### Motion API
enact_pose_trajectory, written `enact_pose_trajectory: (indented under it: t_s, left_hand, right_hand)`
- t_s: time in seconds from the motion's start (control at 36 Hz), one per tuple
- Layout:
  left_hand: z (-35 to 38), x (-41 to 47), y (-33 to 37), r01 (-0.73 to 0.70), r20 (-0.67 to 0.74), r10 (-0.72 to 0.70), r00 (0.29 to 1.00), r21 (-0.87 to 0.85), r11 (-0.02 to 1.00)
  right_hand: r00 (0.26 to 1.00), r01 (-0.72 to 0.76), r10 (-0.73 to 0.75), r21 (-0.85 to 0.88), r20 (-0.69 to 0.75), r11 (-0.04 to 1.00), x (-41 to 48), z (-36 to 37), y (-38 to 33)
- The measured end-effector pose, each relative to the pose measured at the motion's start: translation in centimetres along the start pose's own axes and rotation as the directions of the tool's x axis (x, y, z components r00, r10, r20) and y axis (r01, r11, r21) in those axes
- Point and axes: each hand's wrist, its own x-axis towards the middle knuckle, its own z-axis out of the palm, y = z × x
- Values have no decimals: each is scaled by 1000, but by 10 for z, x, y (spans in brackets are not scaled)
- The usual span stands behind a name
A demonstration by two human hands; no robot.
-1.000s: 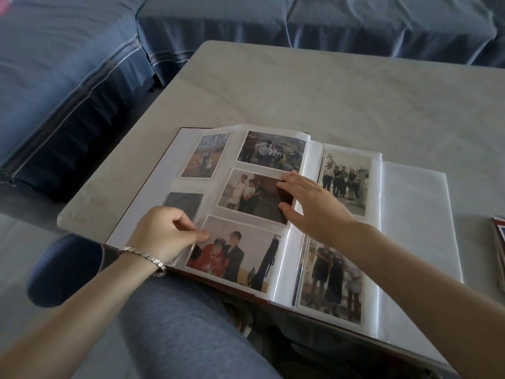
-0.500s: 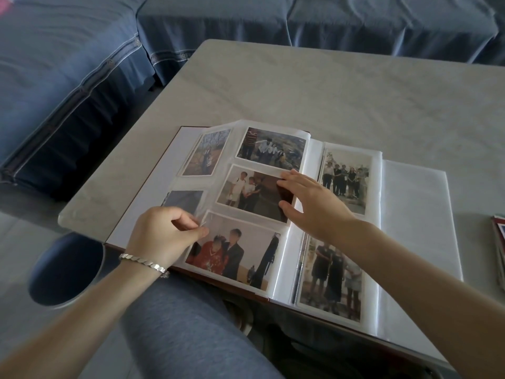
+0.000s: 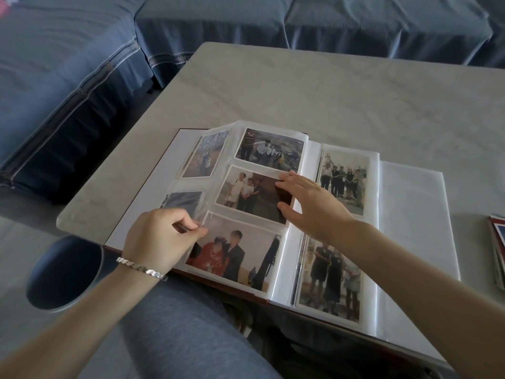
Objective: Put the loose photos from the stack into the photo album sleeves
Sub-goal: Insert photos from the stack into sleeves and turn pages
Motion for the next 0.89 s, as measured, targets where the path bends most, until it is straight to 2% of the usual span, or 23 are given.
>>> enact_pose_trajectory:
  t_s: [0.36, 0.42, 0.47, 0.56, 0.61, 0.72, 0.78, 0.83, 0.89]
  left_hand:
    - [-11, 2, 0, -213, 34, 214, 976, -45, 976]
    - [-10, 1, -2, -143, 39, 148, 988, -96, 985]
    - [-8, 2, -5, 16, 75, -2, 997, -183, 983]
    - [-6, 6, -10, 265, 194, -215, 957, -284, 922]
    - [-6, 9, -14, 347, 259, -270, 927, -319, 882]
    - [-5, 13, -20, 373, 366, -261, 893, -278, 885]
    - [-3, 16, -21, 398, 447, -271, 853, -220, 890]
    - [-1, 20, -18, 395, 497, -289, 818, -119, 911]
    - [3, 25, -12, 293, 462, -299, 835, 86, 952]
  right_hand:
    - [1000, -9, 9, 14, 7, 1000, 0, -3, 0]
    - [1000, -9, 9, 13, 8, 1000, 0, -3, 0]
    - [1000, -9, 9, 19, 5, 1000, -1, -3, 0]
    - [1000, -13, 13, 22, 8, 1000, -1, -3, 0]
    - [1000, -14, 13, 21, 14, 1000, -1, -3, 0]
    - [1000, -12, 12, 26, 26, 1000, -1, -4, 0]
    - [999, -13, 12, 19, 35, 1000, -1, -5, 0]
    - [999, -8, 8, 5, 44, 1000, -1, -5, -1]
    - [998, 0, 0, -7, 58, 1000, -2, -5, -1]
